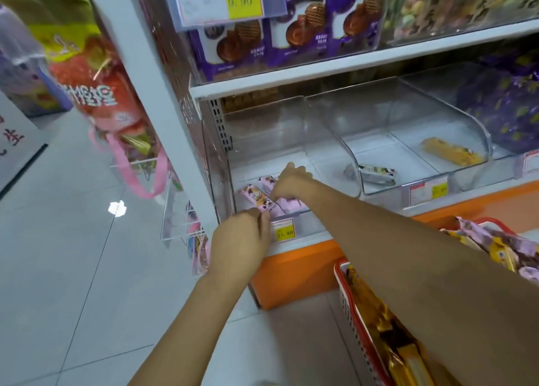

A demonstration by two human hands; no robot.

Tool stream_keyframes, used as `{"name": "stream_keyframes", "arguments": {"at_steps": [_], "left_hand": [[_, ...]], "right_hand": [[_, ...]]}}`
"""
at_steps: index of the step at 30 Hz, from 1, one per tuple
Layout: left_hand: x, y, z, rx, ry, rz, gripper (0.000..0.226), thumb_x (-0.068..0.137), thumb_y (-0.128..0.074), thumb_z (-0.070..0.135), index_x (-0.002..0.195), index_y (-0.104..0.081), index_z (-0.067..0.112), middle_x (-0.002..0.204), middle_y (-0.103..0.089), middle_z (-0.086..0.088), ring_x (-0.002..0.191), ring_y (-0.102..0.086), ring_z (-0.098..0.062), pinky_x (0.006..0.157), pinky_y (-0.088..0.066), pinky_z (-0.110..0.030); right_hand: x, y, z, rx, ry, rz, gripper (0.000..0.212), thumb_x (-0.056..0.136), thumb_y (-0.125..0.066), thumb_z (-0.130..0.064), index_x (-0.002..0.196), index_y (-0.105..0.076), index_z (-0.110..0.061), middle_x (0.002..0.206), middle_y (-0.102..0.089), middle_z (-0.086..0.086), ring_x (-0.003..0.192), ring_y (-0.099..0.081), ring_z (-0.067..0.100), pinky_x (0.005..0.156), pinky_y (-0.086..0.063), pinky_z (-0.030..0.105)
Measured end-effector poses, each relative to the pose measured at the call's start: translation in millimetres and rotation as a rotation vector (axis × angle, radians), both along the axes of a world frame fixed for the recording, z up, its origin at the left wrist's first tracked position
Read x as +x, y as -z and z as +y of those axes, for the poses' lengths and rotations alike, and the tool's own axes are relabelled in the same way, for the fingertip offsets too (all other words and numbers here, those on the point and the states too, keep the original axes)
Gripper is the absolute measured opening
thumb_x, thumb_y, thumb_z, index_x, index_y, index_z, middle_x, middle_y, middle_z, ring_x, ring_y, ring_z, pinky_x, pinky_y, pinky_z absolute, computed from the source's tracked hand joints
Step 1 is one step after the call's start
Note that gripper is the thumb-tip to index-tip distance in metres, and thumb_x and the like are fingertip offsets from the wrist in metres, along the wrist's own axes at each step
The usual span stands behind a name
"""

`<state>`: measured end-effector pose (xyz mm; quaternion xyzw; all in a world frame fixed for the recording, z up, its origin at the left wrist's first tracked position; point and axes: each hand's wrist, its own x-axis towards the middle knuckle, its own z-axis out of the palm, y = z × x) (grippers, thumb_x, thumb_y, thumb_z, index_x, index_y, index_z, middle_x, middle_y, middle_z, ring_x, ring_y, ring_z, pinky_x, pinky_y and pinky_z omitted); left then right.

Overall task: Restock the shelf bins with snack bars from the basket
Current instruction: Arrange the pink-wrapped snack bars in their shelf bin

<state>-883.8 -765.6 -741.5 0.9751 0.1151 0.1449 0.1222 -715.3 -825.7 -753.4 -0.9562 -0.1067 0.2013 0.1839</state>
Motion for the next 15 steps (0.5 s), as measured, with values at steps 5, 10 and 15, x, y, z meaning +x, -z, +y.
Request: {"name": "stream_keyframes", "arguments": {"at_steps": [5,10,15], "left_hand": [[-5.0,19.5,11.6,-0.159,0.076,-0.188,0.033,0.096,-0.041,0.029,0.093,-0.069,0.011,0.082,-0.068,-0.008,0.075,-0.061,-0.024,0.062,-0.044,-0.03],[-7.7,15.9,20.2,-0.256,0.12,-0.186,0.034,0.091,-0.042,0.033,0.092,-0.07,0.014,0.084,-0.069,-0.003,0.078,-0.062,-0.02,0.07,-0.049,-0.032],[-8.9,12.3,18.0,-0.275,0.114,-0.172,0.033,0.089,-0.042,0.03,0.089,-0.069,0.01,0.088,-0.069,-0.006,0.082,-0.062,-0.022,0.074,-0.049,-0.034]], "right_hand": [[-12.0,-4.0,7.4,-0.167,-0.245,0.032,0.094,0.086,-0.048,-0.068,0.15,-0.021,-0.004,0.149,-0.026,0.016,0.136,-0.028,0.033,0.103,-0.038,0.04],[-20.1,-3.3,30.0,-0.334,-0.353,-0.051,0.073,0.089,-0.052,-0.057,0.142,-0.037,-0.01,0.137,-0.032,0.011,0.126,-0.033,0.029,0.084,-0.037,0.034],[-9.1,-18.1,43.6,-0.231,-0.304,-0.101,0.06,0.092,-0.05,-0.047,0.142,-0.037,-0.018,0.145,-0.031,0.009,0.131,-0.031,0.027,0.098,-0.035,0.03]]}}
